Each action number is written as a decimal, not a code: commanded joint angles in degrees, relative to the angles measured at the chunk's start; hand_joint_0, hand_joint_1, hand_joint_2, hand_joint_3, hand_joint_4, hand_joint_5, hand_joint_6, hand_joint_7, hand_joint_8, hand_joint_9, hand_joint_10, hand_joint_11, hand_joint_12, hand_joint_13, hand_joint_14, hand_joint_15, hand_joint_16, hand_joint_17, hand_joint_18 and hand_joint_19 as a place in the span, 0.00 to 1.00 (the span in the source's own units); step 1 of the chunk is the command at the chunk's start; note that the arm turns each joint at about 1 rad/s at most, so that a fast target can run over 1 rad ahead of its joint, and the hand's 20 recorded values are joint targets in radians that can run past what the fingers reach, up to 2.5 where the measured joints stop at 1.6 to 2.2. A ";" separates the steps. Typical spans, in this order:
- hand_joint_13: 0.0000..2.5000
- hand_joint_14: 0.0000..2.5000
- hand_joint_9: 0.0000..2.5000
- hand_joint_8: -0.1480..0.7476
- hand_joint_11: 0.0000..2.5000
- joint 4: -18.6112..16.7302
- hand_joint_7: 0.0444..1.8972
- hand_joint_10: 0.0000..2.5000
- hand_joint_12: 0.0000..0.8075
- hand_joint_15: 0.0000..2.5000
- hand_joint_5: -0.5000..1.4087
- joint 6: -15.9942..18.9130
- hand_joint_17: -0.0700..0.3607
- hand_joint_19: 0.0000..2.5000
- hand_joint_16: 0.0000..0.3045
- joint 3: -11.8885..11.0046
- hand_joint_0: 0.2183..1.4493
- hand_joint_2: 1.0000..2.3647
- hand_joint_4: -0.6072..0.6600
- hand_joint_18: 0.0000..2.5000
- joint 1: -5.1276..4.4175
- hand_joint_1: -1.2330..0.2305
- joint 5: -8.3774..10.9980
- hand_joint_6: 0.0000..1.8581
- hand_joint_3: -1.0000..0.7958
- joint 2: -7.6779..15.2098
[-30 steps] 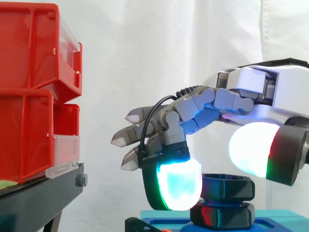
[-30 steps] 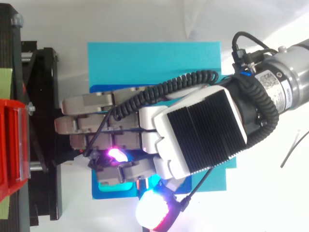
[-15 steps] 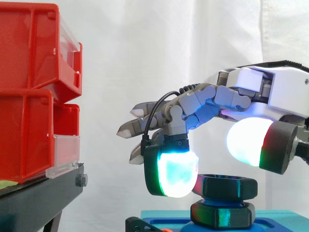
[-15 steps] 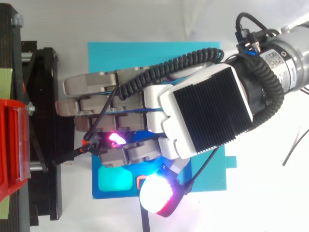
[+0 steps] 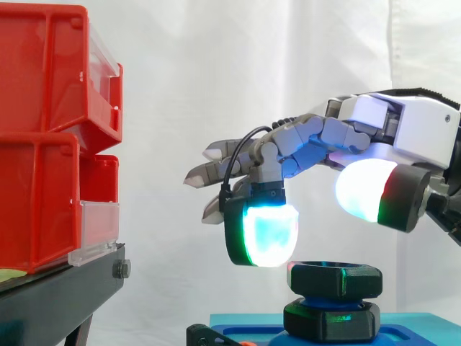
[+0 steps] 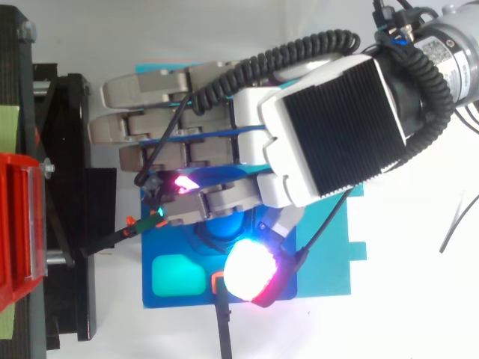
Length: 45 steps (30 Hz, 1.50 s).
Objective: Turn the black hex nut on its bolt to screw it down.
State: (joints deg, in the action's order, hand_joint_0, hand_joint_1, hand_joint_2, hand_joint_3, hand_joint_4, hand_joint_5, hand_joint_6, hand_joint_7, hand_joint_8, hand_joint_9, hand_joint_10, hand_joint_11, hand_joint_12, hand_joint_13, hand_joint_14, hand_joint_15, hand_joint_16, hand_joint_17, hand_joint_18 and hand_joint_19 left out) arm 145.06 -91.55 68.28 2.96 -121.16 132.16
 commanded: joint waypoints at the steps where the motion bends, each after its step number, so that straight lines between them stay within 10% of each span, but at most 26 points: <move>1: 0.21 0.00 0.31 0.49 0.07 -0.57 0.58 0.00 0.43 0.00 0.21 1.11 0.44 0.03 0.17 -0.51 0.26 0.00 0.61 0.13 -0.06 0.74 -0.39 0.42 0.28 -0.06; 6: 0.21 0.00 0.31 0.49 0.06 5.49 0.63 0.00 0.43 0.00 0.22 2.43 0.44 0.03 0.17 -5.44 0.26 0.00 0.64 0.13 -1.64 0.74 1.10 0.37 0.28 0.03; 11: 0.21 0.00 0.31 0.49 0.06 7.87 0.66 0.00 0.43 0.00 0.22 1.99 0.44 0.03 0.17 -5.52 0.26 0.00 0.65 0.13 -3.48 0.74 5.32 0.34 0.28 0.03; 22: 0.21 0.00 0.31 0.49 0.07 10.59 0.67 0.00 0.43 0.00 0.23 0.32 0.44 0.02 0.17 -5.52 0.26 0.00 0.65 0.14 -6.30 0.74 7.96 0.34 0.28 0.38; 45: 0.24 0.00 0.36 0.50 0.07 10.77 0.64 0.00 0.42 0.01 0.23 -0.74 0.43 0.03 0.17 -3.41 0.26 0.00 0.63 0.18 -6.82 0.72 8.13 0.39 0.28 0.46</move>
State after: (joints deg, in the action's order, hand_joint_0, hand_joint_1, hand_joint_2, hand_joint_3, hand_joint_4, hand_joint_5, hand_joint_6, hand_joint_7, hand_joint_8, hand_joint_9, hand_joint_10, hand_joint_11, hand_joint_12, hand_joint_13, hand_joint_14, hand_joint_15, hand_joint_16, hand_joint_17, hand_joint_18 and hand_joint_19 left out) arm 155.87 -92.27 64.84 -3.89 -112.94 132.62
